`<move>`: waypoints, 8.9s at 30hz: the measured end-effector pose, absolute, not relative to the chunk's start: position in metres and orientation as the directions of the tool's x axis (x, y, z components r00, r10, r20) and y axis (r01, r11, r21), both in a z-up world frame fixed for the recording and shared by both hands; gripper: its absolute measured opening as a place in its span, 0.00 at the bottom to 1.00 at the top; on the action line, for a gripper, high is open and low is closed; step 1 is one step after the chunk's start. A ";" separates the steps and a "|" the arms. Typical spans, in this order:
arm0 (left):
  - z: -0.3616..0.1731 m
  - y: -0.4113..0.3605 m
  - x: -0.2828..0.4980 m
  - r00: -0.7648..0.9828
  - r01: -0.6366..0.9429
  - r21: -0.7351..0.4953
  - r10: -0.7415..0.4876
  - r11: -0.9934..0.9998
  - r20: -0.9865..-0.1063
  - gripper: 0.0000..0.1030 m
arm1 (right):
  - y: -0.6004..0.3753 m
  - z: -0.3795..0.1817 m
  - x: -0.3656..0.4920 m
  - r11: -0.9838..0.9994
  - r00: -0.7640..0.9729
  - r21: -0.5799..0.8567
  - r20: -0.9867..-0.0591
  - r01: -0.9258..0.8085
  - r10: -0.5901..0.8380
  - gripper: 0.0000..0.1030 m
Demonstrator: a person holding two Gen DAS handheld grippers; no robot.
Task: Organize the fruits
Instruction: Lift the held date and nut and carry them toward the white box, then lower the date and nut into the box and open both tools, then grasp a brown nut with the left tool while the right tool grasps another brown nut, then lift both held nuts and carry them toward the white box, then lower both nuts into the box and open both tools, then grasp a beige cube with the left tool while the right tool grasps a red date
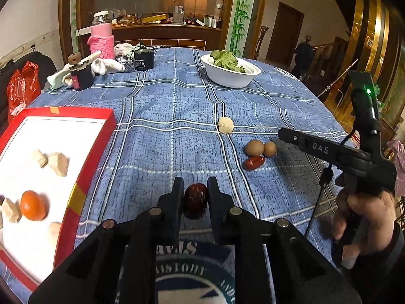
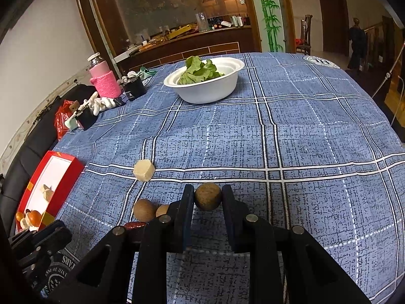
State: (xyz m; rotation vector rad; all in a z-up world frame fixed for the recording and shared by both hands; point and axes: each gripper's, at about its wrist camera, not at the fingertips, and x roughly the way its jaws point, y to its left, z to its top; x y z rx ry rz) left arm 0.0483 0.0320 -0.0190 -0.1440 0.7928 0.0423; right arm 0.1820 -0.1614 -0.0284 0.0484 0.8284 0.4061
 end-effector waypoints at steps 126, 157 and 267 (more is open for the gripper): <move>0.003 0.074 0.066 0.665 -0.206 -0.029 0.118 0.978 -0.737 0.62 | -0.116 -0.041 0.169 0.905 0.541 0.122 -0.765 -0.408 0.348 0.22; -0.023 -0.022 0.125 0.643 -0.105 -0.013 0.058 0.994 -0.763 0.19 | -0.183 -0.001 0.179 0.900 0.639 0.296 -0.634 -0.321 0.436 0.22; 0.013 0.127 0.024 0.692 -0.314 -0.077 0.173 0.946 -0.701 0.70 | -0.101 -0.021 0.122 0.881 0.568 0.098 -0.730 -0.463 0.380 0.57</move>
